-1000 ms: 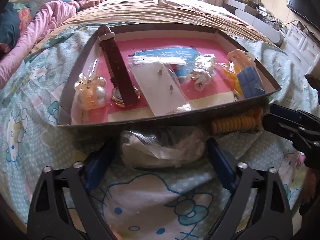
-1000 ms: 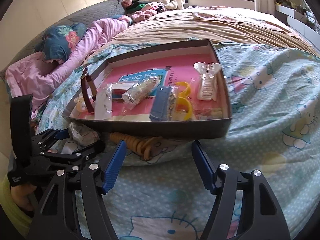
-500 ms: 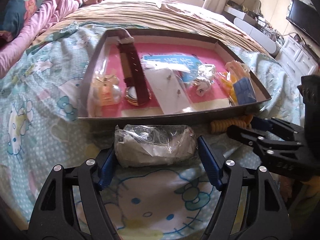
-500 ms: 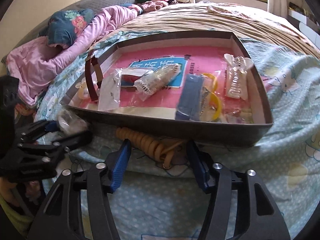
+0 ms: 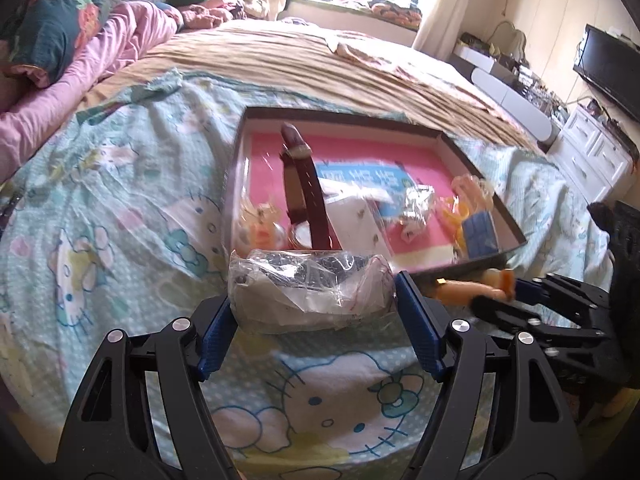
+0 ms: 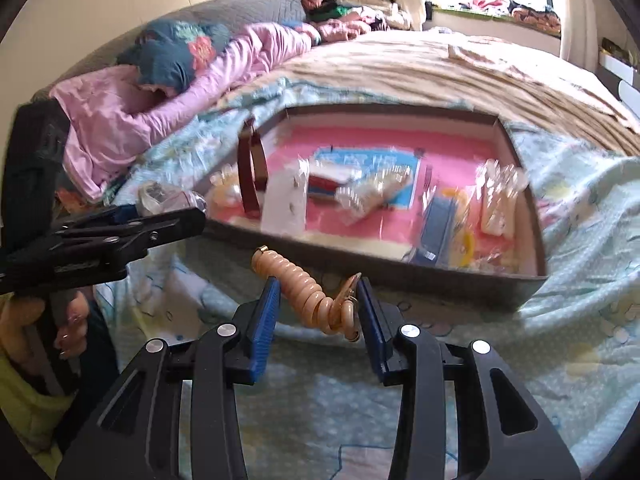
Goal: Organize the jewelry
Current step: 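Grasp the grey-filled clear bag with the left tool while the right tool grasps the orange hair tie, then carry the grey bag with the left tool while the right tool carries the hair tie over the tray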
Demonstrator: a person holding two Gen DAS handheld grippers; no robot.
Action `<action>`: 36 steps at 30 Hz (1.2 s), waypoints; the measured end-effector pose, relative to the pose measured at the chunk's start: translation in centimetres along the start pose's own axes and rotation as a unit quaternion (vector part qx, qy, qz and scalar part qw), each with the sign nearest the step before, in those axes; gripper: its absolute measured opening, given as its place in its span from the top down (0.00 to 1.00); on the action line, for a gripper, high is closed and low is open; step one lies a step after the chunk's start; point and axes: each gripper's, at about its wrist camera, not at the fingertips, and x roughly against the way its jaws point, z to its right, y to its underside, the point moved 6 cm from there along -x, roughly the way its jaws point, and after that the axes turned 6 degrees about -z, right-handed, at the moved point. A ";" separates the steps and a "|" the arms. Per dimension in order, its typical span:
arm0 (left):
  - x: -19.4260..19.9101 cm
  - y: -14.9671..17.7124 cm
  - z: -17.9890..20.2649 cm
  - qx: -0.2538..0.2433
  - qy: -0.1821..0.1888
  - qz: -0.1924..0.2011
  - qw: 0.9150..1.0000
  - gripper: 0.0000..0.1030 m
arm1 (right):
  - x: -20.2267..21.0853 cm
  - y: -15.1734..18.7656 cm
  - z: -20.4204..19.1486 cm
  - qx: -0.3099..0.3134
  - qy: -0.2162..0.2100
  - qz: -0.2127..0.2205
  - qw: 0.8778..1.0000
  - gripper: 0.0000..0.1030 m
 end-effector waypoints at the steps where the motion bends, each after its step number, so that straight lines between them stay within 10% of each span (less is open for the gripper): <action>1: 0.2 -0.2 -0.1 0.002 -0.001 0.003 1.000 0.36 | 0.6 -0.3 0.1 -0.002 0.001 0.008 1.000 0.63; 17: 0.1 -2.4 1.0 -0.009 -0.001 0.015 1.000 0.36 | 5.3 -5.3 5.6 -0.055 0.060 0.098 0.992 0.63; 36: -3.3 -4.3 4.8 -0.034 0.013 0.000 0.999 0.36 | 4.5 -5.2 9.8 -0.097 0.092 0.103 0.986 0.63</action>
